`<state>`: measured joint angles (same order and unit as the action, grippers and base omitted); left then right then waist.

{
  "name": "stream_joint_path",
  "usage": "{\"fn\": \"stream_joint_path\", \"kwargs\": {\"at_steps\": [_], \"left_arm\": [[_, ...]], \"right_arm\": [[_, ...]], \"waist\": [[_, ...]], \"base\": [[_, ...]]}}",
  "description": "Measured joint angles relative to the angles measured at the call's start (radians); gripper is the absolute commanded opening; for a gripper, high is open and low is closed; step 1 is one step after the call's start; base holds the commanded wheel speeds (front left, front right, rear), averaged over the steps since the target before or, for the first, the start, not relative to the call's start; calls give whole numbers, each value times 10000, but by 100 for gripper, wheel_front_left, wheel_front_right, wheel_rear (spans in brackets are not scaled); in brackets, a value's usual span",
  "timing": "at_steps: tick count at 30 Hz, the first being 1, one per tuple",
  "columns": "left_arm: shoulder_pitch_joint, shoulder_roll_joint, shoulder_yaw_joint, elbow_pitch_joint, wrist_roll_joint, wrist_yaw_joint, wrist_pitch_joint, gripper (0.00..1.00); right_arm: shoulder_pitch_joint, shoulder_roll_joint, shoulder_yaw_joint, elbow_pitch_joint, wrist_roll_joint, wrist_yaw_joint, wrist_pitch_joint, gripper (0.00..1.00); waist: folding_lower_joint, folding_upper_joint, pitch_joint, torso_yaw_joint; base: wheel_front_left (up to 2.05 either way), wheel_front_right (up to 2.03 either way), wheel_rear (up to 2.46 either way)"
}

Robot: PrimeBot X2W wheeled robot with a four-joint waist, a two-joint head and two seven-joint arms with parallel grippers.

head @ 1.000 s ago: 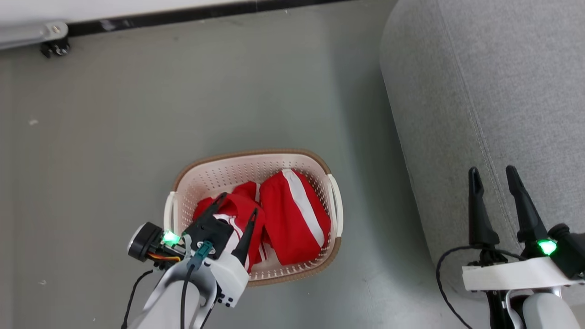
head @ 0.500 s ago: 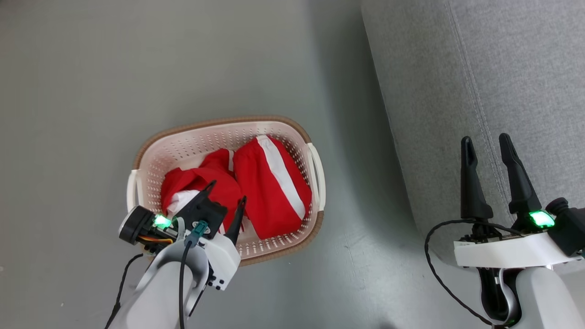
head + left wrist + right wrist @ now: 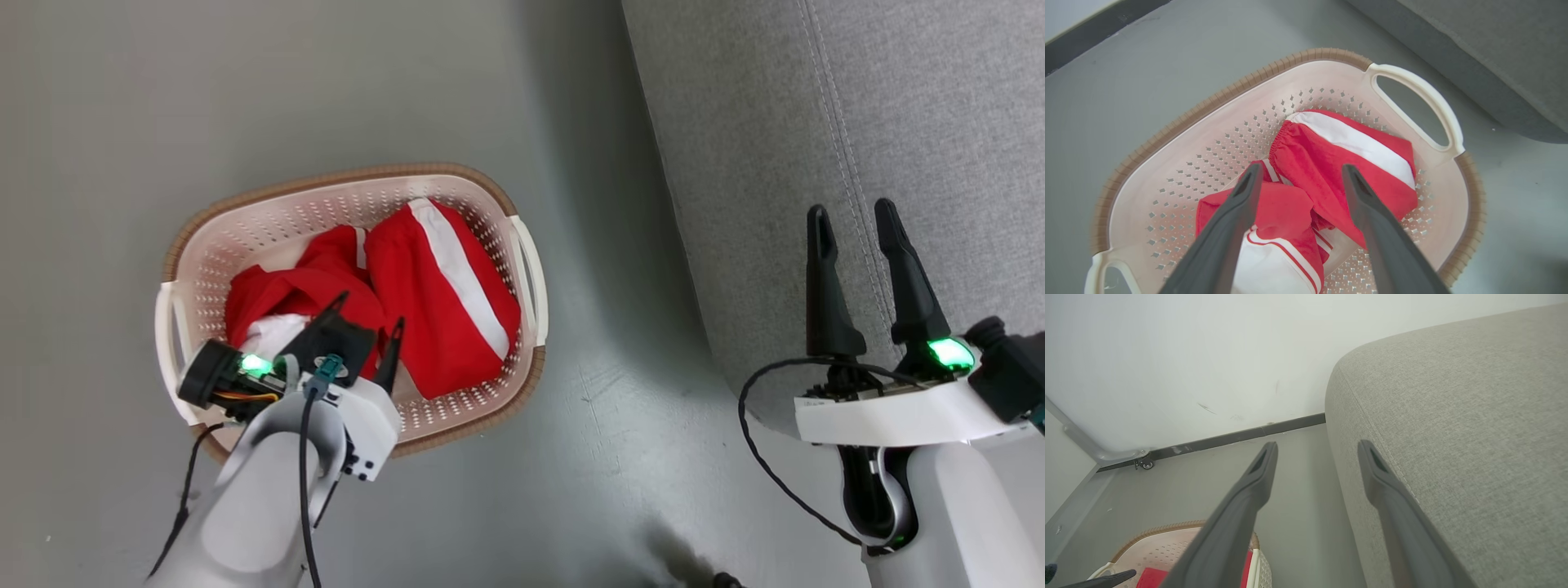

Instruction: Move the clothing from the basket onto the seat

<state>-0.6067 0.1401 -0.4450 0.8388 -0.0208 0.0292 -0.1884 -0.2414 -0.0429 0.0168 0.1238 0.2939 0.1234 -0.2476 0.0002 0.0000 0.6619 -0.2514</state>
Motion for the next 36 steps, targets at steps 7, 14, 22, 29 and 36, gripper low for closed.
{"fn": "stream_joint_path", "kwargs": {"at_steps": [7,14,22,29,36], "left_arm": [[-310,180,314,412,0,479,180,100],[-467,349,543,851,-4,913,489,100],[-753,211,675,1208,-105,997,709,100],[-1016,125,792,1544,-109,1475,1011,100],[-1109,46,763,1779,-107,1555,1012,100]], "right_arm": [[-436,0,82,48,173,0,-2,100],[-823,2,205,50,336,0,-2,100],[-965,2,307,65,403,0,-2,100],[-1096,0,176,121,403,0,-2,100],[-1100,0,265,144,403,0,-4,100]], "waist": [[1,0,416,-255],[0,0,758,-464],[-1,0,965,-616],[0,0,1065,-686],[-1,0,1079,-703]], "base": [[0,0,0],[0,0,0],[0,0,0],[0,0,0],[0,0,0]]}}
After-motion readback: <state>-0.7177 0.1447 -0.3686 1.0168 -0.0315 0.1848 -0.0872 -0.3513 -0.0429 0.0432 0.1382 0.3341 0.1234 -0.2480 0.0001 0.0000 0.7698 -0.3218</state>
